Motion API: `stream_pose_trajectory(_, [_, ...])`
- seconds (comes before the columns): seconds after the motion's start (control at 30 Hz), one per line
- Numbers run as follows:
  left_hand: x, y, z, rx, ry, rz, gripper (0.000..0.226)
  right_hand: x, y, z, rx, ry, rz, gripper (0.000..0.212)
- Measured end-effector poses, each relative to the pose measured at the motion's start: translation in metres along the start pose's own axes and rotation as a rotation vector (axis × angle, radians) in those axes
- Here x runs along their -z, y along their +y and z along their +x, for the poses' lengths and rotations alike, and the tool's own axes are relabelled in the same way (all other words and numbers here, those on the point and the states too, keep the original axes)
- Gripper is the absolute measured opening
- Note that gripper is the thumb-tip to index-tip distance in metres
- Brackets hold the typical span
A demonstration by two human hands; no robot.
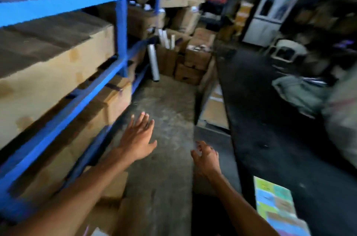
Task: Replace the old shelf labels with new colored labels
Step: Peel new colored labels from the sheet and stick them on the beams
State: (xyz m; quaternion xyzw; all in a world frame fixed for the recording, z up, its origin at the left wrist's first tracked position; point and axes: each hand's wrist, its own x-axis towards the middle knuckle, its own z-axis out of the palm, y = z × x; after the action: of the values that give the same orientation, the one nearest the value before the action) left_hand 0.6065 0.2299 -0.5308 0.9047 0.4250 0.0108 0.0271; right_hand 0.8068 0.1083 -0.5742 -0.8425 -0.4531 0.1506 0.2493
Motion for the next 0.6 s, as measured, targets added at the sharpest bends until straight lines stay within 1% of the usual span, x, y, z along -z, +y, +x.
stream_pose_trajectory(0.07, [-0.004,0.058,0.017,-0.095,-0.009,-0.069,0.073,0.034,0.037,-0.007,-0.026,0.076,-0.040,0.041])
stream_pose_trajectory(0.13, [-0.015,0.127,0.031,-0.209,-0.019,-0.133,0.071,0.072,0.086,-0.021,-0.100,0.159,-0.084,0.041])
stream_pose_trajectory(0.27, [-0.045,0.220,0.033,-0.305,-0.080,-0.232,0.068,0.112,0.155,-0.050,-0.242,0.264,-0.091,0.037])
stream_pose_trajectory(0.33, [-0.065,0.260,0.026,-0.350,-0.120,-0.265,0.066,0.123,0.190,-0.067,-0.321,0.242,-0.125,0.038])
stream_pose_trajectory(0.43, [-0.090,0.301,0.013,-0.391,-0.178,-0.284,0.062,0.127,0.229,-0.089,-0.383,0.175,-0.168,0.042])
stream_pose_trajectory(0.5, [-0.105,0.318,0.004,-0.393,-0.234,-0.289,0.057,0.126,0.246,-0.097,-0.390,0.125,-0.175,0.041])
stream_pose_trajectory(0.6, [-0.123,0.333,-0.006,-0.438,-0.286,-0.221,0.051,0.117,0.258,-0.102,-0.352,0.051,-0.200,0.032])
